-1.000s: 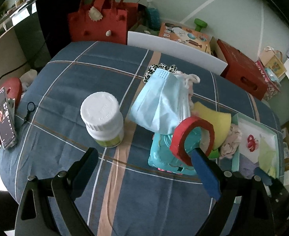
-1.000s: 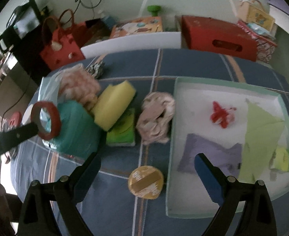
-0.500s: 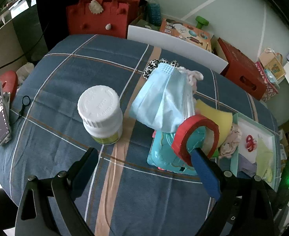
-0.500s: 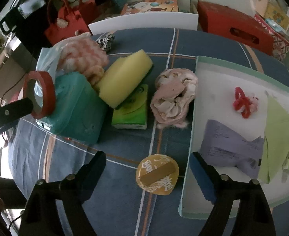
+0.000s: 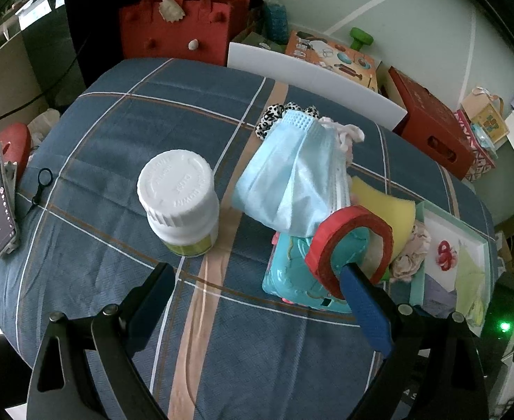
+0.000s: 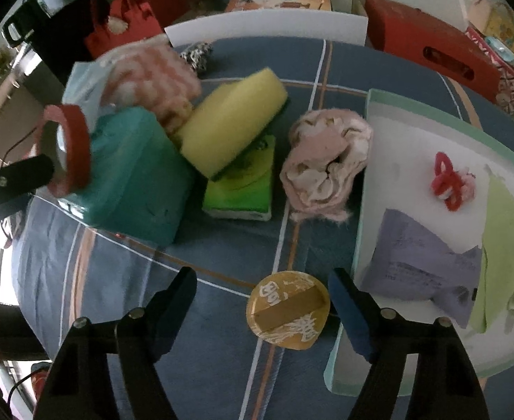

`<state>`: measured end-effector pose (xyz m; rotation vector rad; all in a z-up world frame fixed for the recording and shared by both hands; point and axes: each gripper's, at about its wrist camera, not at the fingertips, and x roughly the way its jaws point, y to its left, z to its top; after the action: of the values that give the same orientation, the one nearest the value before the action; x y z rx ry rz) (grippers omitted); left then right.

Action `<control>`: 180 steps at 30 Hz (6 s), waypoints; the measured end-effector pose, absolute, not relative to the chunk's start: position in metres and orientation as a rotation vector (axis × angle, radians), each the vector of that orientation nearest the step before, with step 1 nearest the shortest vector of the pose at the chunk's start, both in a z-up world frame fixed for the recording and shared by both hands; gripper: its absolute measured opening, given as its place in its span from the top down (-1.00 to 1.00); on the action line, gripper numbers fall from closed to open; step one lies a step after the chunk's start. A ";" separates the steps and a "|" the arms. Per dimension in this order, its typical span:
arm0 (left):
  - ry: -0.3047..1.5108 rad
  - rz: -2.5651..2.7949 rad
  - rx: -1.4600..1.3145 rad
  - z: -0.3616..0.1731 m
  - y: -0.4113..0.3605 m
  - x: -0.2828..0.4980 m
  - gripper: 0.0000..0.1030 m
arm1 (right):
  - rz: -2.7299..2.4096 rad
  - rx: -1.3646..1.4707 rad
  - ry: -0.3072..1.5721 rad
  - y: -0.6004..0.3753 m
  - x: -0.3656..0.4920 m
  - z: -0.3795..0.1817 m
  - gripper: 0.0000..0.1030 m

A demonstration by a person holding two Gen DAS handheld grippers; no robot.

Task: Organize soft objects
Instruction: 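Withdraw both open tools from the tray back over the bed, then grasp the round gold tin with the right tool while the left tool grasps the red ring, then carry the tin and red ring over the white tray and open both tools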

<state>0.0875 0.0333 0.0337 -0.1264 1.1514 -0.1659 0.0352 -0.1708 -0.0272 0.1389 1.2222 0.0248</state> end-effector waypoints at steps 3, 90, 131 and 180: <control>1.150 -0.166 -0.122 0.034 0.033 0.088 -0.85 | 0.028 0.101 1.230 -0.166 0.036 -0.029 -0.53; 0.994 -0.148 0.147 0.044 -0.035 0.076 -0.85 | -0.097 0.164 1.018 -0.219 0.010 0.037 0.66; 0.930 -0.272 0.137 0.067 -0.058 0.053 -0.07 | -0.120 0.233 0.968 -0.242 0.000 0.051 0.66; 1.027 -0.524 0.113 0.033 -0.217 0.096 -0.62 | -0.562 0.454 0.842 -0.405 -0.029 0.046 -0.74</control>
<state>0.0964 -0.2165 0.0334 0.1133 1.0267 -0.5240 -0.0293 -0.4050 0.0458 0.4542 0.8422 -0.5615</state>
